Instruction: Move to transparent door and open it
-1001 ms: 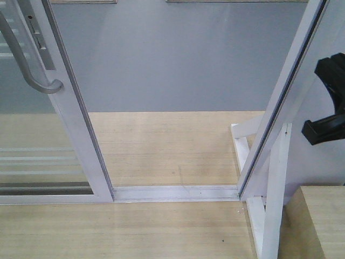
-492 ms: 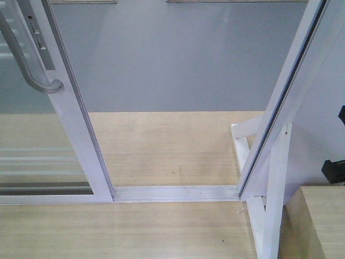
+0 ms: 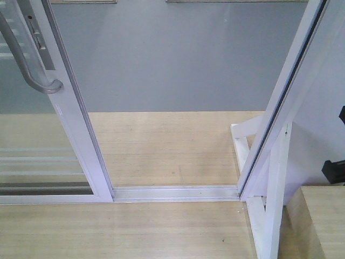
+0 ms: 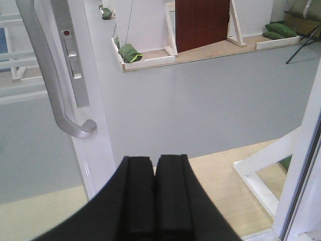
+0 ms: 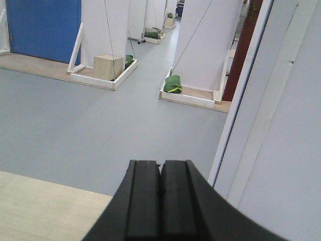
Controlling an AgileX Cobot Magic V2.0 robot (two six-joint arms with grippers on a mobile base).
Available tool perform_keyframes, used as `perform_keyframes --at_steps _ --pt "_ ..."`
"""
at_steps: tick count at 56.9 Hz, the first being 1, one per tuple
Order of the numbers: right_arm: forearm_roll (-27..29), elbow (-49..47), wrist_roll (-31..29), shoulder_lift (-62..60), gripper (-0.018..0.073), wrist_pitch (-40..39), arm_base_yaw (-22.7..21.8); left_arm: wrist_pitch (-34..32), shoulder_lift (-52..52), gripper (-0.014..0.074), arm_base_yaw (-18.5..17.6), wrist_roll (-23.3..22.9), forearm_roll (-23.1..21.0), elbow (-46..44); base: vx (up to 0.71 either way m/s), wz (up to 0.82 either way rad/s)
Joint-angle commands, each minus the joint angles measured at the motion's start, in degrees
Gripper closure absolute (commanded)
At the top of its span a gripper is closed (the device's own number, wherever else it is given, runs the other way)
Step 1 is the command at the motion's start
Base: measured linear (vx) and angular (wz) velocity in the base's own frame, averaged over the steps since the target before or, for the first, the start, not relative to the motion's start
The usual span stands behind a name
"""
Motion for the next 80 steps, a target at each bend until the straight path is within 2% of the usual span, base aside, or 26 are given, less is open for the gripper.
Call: perform_keyframes --at_steps 1,41,48,55,63,67,80 --pt "0.0 -1.7 -0.2 0.1 0.0564 0.8 -0.2 -4.8 0.5 0.0599 0.1 0.0 -1.8 -1.4 0.00 0.00" --pt "0.0 -1.7 -0.2 0.1 0.0564 0.8 -0.2 -3.7 0.5 0.0599 0.1 0.1 -2.2 -1.4 0.00 0.00" --pt "0.0 -1.7 -0.2 0.1 0.0564 0.8 -0.2 -5.2 0.5 0.0599 0.1 0.6 -2.2 -1.4 0.00 0.00" --pt "0.0 -1.7 -0.2 0.1 0.0564 0.8 -0.2 -7.2 0.6 0.0599 0.1 -1.0 -1.6 -1.4 0.00 0.00" --pt "0.0 -1.7 -0.2 0.1 0.0564 0.8 -0.2 -9.3 0.6 0.0599 0.1 -8.1 5.4 -1.4 0.00 0.00" --pt "0.0 -1.7 -0.2 0.1 0.0564 0.8 -0.2 -10.0 0.6 0.0599 0.1 -10.5 7.6 -1.4 0.00 0.00" --pt "0.0 -1.7 -0.2 0.1 0.0564 0.8 -0.2 -11.0 0.6 0.0599 0.1 -11.0 7.8 -1.4 0.00 0.00"
